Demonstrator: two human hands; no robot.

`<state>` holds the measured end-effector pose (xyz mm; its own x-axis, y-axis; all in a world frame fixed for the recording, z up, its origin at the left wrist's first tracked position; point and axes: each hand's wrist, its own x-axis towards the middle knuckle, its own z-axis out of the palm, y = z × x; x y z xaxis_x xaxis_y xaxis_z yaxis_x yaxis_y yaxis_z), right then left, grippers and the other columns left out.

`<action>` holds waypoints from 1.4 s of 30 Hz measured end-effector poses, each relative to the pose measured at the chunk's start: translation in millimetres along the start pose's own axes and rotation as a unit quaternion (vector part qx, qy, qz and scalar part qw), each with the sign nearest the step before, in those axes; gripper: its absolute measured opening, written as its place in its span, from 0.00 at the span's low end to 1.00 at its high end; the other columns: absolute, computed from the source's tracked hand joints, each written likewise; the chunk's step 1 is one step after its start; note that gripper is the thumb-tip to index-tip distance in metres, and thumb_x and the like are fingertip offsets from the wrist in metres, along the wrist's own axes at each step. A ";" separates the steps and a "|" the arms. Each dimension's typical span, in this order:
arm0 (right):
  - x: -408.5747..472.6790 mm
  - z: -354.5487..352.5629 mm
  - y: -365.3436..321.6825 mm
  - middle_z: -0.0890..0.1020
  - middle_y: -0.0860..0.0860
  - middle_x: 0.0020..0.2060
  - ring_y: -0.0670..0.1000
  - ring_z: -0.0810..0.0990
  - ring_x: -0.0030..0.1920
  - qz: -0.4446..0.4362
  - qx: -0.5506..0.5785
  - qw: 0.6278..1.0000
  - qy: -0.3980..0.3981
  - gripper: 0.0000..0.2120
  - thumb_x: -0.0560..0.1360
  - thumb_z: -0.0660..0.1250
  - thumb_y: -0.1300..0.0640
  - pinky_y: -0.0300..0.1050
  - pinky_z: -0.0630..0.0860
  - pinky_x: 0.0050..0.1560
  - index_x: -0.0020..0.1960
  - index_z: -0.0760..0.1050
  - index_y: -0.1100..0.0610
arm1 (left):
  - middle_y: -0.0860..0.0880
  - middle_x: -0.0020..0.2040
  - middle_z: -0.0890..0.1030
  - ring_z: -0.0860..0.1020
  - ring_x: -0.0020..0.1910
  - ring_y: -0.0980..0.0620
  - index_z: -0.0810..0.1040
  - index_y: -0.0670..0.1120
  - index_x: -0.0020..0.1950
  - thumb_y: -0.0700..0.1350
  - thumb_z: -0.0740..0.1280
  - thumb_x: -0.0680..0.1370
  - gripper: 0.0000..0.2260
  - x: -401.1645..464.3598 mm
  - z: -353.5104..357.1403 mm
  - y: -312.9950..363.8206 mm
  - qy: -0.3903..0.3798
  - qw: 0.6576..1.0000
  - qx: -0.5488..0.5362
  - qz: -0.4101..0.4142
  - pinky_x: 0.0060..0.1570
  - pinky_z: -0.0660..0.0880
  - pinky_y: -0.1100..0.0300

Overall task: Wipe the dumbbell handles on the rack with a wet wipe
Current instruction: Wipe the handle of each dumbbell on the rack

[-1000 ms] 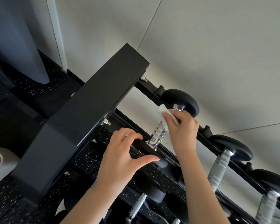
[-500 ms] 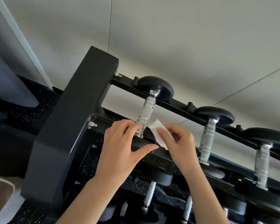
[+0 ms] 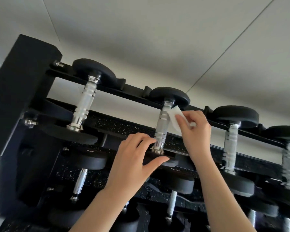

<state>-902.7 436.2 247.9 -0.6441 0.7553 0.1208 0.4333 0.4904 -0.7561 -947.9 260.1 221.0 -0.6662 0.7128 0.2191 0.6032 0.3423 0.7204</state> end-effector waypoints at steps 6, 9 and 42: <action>19.7 26.4 5.3 0.78 0.52 0.41 0.38 0.73 0.40 -0.074 0.044 0.992 0.092 0.03 0.72 0.69 0.65 0.23 0.66 0.43 0.45 0.81 0.62 | 0.60 0.52 0.74 0.72 0.54 0.60 0.78 0.51 0.55 0.68 0.57 0.75 0.24 -14.0 18.0 4.0 0.030 0.997 -0.026 -0.069 0.55 0.71 0.60; 16.0 34.8 7.6 0.78 0.55 0.42 0.40 0.73 0.40 -0.093 0.070 0.983 0.144 0.03 0.72 0.69 0.66 0.24 0.68 0.44 0.45 0.81 0.63 | 0.63 0.50 0.74 0.73 0.53 0.60 0.79 0.52 0.53 0.69 0.58 0.74 0.24 -16.0 20.5 7.9 0.042 0.994 -0.040 -0.093 0.55 0.69 0.62; -39.7 -4.5 23.7 0.85 0.47 0.33 0.45 0.83 0.36 0.130 0.095 0.967 -0.196 0.03 0.68 0.75 0.60 0.37 0.79 0.39 0.37 0.82 0.54 | 0.59 0.48 0.77 0.77 0.51 0.54 0.80 0.48 0.48 0.62 0.68 0.68 0.19 -15.2 11.8 5.2 0.055 0.985 -0.106 -0.127 0.51 0.73 0.61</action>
<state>-864.0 419.8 228.0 -0.7349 0.6007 -0.3147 0.5135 0.1898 -0.8368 -929.4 258.3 213.7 -0.8342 0.5463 0.0753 0.3133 0.3570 0.8800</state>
